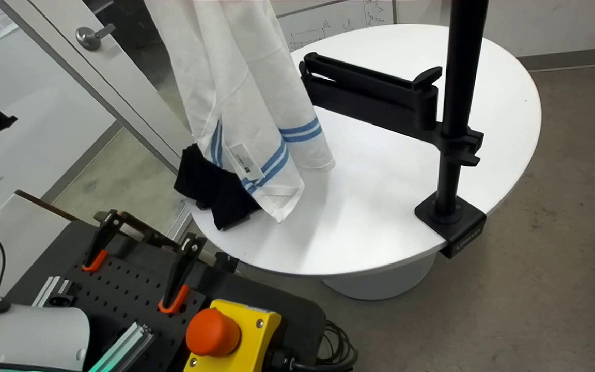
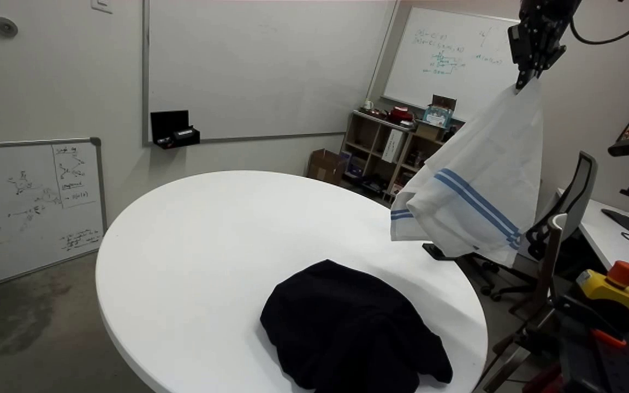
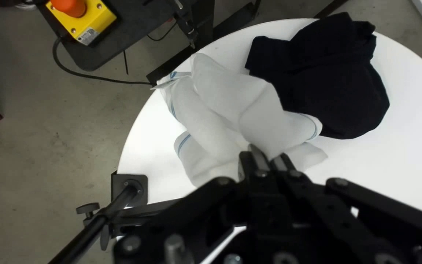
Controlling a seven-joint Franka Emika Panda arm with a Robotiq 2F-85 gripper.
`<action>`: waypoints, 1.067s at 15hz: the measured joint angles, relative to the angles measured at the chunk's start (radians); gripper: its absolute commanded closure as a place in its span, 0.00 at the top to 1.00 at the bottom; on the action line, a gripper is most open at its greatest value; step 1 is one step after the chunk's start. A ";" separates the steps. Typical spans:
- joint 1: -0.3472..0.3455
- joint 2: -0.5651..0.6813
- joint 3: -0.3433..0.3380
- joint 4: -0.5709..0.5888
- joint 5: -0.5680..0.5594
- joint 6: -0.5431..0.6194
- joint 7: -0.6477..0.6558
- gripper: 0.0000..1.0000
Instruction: Hang the tea towel on the stand
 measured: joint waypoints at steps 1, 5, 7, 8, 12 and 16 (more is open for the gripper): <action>-0.006 0.006 -0.004 0.008 -0.010 0.000 0.011 0.01; -0.026 0.062 -0.023 0.075 -0.024 -0.001 0.064 0.01; -0.035 0.111 -0.033 0.128 -0.026 -0.001 0.100 0.01; -0.038 0.141 -0.037 0.158 -0.026 -0.001 0.119 0.01; -0.042 0.286 -0.055 0.288 -0.027 -0.002 0.209 0.01; -0.043 0.441 -0.070 0.431 -0.026 -0.031 0.292 0.01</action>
